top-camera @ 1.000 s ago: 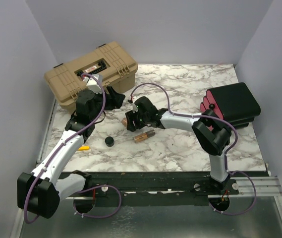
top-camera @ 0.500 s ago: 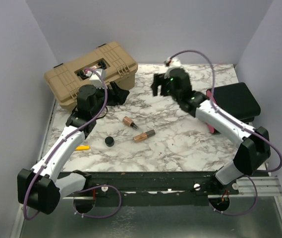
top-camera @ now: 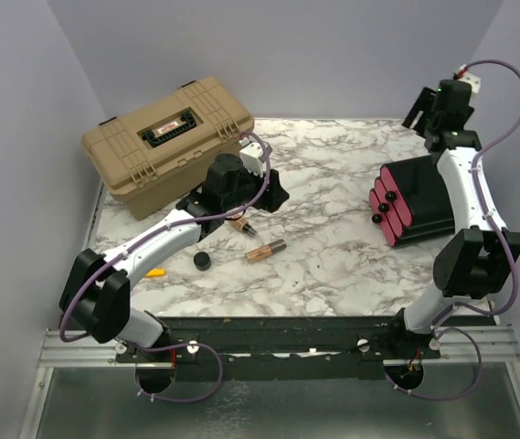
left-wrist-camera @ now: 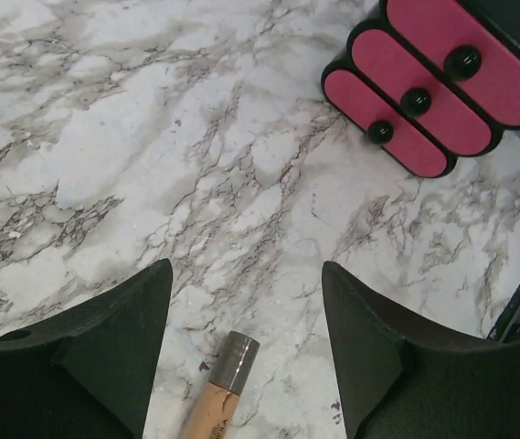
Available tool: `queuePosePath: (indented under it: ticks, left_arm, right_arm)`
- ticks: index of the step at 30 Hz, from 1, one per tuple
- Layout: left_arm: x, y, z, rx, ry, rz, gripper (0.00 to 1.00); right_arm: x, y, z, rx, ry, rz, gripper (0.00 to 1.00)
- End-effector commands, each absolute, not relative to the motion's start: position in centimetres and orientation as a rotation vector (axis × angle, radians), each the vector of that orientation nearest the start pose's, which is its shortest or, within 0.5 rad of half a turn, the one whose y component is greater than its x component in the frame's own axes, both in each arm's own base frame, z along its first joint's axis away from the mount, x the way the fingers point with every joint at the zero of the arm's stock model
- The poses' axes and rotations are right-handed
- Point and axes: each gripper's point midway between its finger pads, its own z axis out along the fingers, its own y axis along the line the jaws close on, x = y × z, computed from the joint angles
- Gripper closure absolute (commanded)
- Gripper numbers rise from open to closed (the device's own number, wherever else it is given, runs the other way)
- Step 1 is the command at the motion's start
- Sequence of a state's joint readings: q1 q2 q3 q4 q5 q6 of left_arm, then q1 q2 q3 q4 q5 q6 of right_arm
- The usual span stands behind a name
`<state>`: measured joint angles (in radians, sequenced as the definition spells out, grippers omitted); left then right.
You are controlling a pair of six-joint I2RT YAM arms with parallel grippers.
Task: Organize the makeup
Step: Open the drawer in the storage box.
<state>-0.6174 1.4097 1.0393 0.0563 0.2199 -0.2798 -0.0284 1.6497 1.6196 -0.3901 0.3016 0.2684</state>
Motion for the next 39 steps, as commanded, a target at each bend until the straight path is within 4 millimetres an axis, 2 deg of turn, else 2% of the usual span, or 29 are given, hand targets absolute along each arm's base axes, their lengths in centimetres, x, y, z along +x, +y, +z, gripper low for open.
queuePosePath:
  ticks: [1,3,8,12,14,15,20,24,25,28,31,32,34,36,39]
  left_arm:
    - [35.0,-30.9,20.5,0.53,1.948,-0.754,0.32]
    - [36.1,-31.1,18.0,0.514,2.01,-0.712,0.32]
    - [38.6,-30.2,12.7,0.412,2.129,-0.563,0.33]
    - [39.2,-29.3,11.1,0.37,2.161,-0.484,0.33]
    - [39.3,-29.0,10.8,0.361,2.169,-0.467,0.33]
    - [39.2,-29.0,10.7,0.361,2.172,-0.468,0.33]
    - [38.7,-30.2,11.8,0.377,2.15,-0.552,0.33]
    - [38.2,-31.9,13.9,0.41,2.1,-0.636,0.33]
    - [38.0,-32.4,14.4,0.419,2.085,-0.656,0.33]
    - [37.4,-33.9,16.3,0.446,2.04,-0.712,0.33]
    - [36.9,-35.0,17.1,0.469,2.017,-0.741,0.33]
    - [36.7,-35.4,17.2,0.474,2.014,-0.75,0.33]
    - [36.5,-35.8,17.2,0.483,2.012,-0.756,0.33]
    - [36.3,-36.1,17.3,0.484,2.01,-0.762,0.33]
    - [35.8,-36.8,17.3,0.504,2.005,-0.796,0.33]
  right_arm:
    - [48.7,-11.0,24.4,0.648,2.041,-0.128,0.2]
    - [48.8,-11.8,23.3,0.643,2.054,-0.129,0.19]
    - [48.8,-12.5,22.4,0.633,2.067,-0.09,0.19]
    - [48.5,-13.9,20.4,0.655,2.144,-0.04,0.19]
    - [48.2,-14.0,19.6,0.649,2.172,-0.025,0.19]
    - [48.2,-13.3,19.4,0.614,2.188,0.017,0.19]
    - [47.5,-10.8,17.9,0.553,2.253,0.167,0.19]
    - [46.8,-10.9,17.8,0.549,2.252,0.14,0.19]
    - [46.8,-11.3,18.3,0.548,2.23,0.112,0.18]
    - [47.1,-14.8,21.2,0.631,2.118,-0.1,0.17]
    - [47.8,-18.4,24.2,0.693,2.011,-0.301,0.15]
    - [47.9,-19.1,24.5,0.702,2.004,-0.341,0.15]
    - [47.8,-20.4,24.3,0.762,1.996,-0.414,0.15]
    - [47.4,-21.0,22.9,0.806,2.01,-0.423,0.14]
    - [47.5,-20.4,20.1,0.82,2.054,-0.328,0.14]
